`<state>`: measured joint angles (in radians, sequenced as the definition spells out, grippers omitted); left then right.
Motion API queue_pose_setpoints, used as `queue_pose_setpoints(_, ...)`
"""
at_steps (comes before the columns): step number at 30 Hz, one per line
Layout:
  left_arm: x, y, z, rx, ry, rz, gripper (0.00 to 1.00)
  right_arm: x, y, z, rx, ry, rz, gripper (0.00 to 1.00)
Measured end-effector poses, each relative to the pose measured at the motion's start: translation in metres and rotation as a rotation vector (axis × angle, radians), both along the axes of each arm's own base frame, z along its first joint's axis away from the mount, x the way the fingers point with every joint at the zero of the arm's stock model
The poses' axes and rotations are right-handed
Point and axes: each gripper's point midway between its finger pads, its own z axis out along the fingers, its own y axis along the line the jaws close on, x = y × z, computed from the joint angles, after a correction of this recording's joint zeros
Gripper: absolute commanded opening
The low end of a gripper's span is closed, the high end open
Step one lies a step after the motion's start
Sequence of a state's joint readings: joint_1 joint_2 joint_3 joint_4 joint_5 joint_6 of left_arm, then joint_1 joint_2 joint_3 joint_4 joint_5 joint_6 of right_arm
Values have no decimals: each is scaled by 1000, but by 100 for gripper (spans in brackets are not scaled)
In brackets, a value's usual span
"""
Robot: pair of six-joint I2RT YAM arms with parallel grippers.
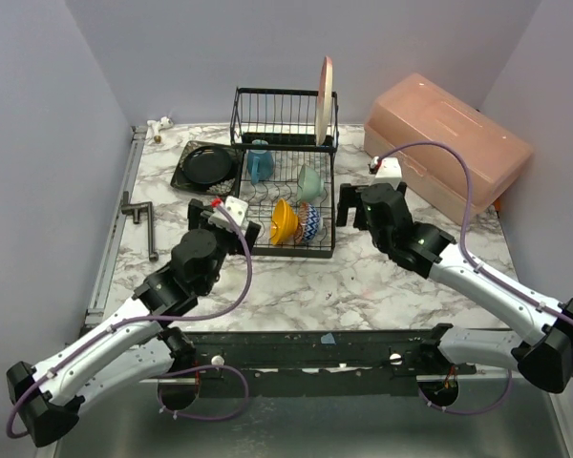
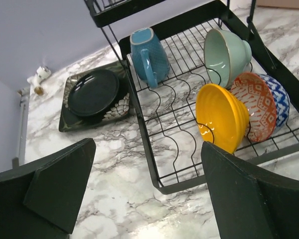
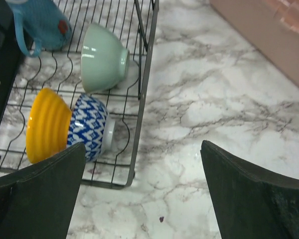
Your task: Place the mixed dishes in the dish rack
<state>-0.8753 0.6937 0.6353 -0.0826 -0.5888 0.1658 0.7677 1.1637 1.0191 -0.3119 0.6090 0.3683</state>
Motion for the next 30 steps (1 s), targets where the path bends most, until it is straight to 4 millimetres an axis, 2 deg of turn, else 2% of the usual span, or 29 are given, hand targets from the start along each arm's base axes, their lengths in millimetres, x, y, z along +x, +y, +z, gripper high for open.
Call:
queue_pose_setpoints(3, 13, 8, 5, -82, 47, 47, 99, -11, 3, -18, 18, 56, 36, 100)
queue_pose_setpoints(7, 28, 28, 14, -232, 94, 139, 99, -26, 7, -22, 69, 77, 97, 100)
queue_pose_setpoints(11, 41, 57, 19, -399, 124, 248, 97, -36, 14, -21, 115, 94, 156, 100)
queue_pose_setpoints(14, 53, 85, 16, -543, 147, 337, 95, -43, 18, -22, 130, 114, 188, 99)
queue_pose_setpoints(19, 85, 125, -3, -752, 226, 431, 91, -52, 15, -23, 126, 137, 206, 99)
queue_pose_setpoints(24, 127, 156, -36, -922, 316, 485, 89, -61, 9, -18, 171, 118, 211, 99)
queue_pose_setpoints(26, 147, 166, -48, -989, 333, 500, 87, -63, 8, -17, 189, 118, 206, 99)
queue_pose_setpoints(30, 187, 174, -66, -1085, 365, 488, 81, -64, 10, -16, 228, 126, 189, 99)
